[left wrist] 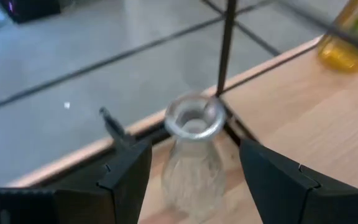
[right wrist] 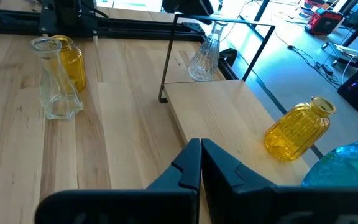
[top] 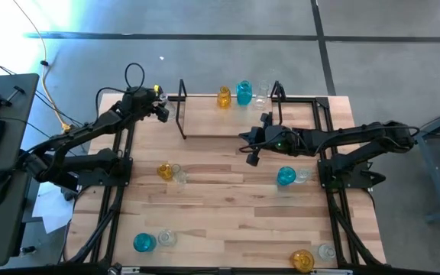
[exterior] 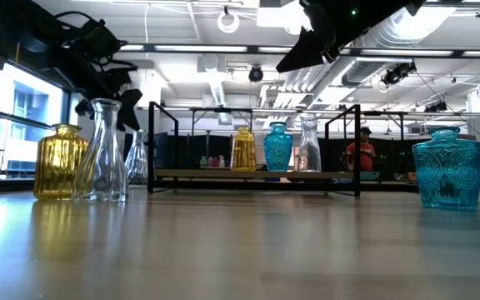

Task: Sort vases onto shelf
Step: Put the transparent vase on the shelf

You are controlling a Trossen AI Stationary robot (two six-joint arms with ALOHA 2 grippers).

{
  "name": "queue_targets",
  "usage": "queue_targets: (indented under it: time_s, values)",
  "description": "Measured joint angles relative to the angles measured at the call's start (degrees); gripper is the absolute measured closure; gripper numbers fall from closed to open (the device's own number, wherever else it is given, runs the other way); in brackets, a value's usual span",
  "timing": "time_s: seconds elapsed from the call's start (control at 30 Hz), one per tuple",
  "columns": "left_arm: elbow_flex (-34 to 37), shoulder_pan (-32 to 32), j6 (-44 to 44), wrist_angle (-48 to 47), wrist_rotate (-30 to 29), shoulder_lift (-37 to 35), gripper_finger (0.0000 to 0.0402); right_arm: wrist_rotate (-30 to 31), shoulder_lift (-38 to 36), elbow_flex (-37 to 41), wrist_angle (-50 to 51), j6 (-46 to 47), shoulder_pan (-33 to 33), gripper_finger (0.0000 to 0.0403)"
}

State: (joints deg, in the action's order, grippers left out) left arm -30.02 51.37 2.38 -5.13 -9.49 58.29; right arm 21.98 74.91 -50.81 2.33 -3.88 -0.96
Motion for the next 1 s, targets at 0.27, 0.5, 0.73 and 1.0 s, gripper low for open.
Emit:
queue_targets:
  time_s: [0.27,0.5,0.73,1.0]
  values:
    - [0.0,2.4,-2.0,5.2,3.2,6.1,0.0167,0.0,0.0,0.0,0.0,0.5,0.0,0.0403]
    - [0.0,2.8,-5.0,9.7,3.4,10.4,0.0167,0.0,0.0,0.0,0.0,0.7,0.0,0.0403]
    - [0.0,2.8,-4.8,12.4,3.5,12.3,0.0207,0.0,0.0,0.0,0.0,0.6,0.0,0.0403]
    - [0.0,2.8,-7.7,12.3,3.9,11.5,0.0314,0.0,0.0,0.0,0.1,0.7,0.0,0.0403]
